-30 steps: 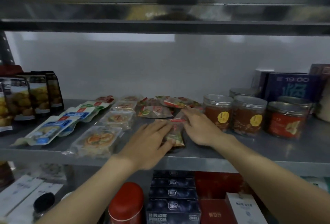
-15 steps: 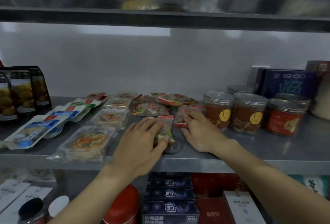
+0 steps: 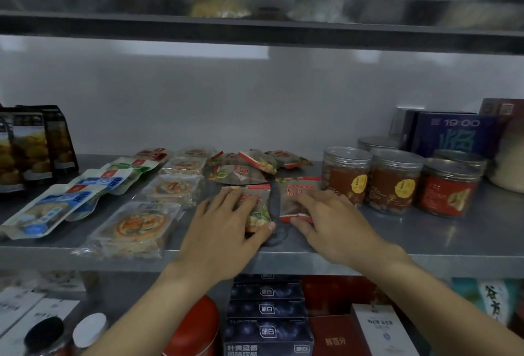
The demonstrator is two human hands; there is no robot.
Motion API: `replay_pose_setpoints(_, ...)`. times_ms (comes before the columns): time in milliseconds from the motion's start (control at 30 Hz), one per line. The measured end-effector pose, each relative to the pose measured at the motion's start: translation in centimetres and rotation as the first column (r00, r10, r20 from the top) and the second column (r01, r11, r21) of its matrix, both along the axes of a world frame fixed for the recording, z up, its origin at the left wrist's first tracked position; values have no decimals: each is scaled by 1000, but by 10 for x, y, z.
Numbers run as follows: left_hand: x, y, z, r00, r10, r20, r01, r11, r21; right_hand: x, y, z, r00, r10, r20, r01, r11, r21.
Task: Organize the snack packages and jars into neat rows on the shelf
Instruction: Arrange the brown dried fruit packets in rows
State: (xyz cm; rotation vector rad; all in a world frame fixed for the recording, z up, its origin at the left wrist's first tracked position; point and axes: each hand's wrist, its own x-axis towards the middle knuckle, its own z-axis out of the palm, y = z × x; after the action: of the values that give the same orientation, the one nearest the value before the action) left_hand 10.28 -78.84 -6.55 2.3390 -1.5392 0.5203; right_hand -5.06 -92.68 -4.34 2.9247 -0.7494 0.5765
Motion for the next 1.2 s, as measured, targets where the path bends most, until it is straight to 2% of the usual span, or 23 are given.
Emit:
replay_pose_setpoints(300, -1, 0, 3, 1000, -2, -14, 2, 1000, 12, -13, 16, 1, 996, 85, 42, -85, 996, 4)
replay_pose_setpoints(467, -1, 1, 2, 1000, -11, -23, 11, 1000, 5, -10, 15, -3, 990, 135, -28, -129, 980, 153)
replay_pose_setpoints(667, -2, 1, 5, 998, -16, -55, 17, 1000, 23, -12, 17, -1, 988, 146, -44, -140, 985, 103)
replay_pose_setpoints(800, -9, 5, 22, 994, -42, -103, 48, 997, 53, -11, 17, 15, 982, 177, 69, -185, 972, 143)
replay_pose_setpoints(900, -2, 3, 54, 996, -52, -76, 57, 996, 68, 0, 9, 43, 966, 133, 222, -177, 965, 193)
replay_pose_setpoints(1000, 19, -7, 88, 993, -28, -111, 33, 999, 37, 27, -6, 69, 965, 30, 261, -117, 940, 320)
replay_pose_setpoints(1100, 49, -29, 106, 967, 27, -252, -18, 999, 36, 63, -20, 82, 957, -127, 260, -23, 861, 507)
replay_pose_setpoints(1200, 73, -57, 113, 895, 36, -444, -39, 999, 3, 100, -36, 80, 935, -258, 242, 37, 752, 659)
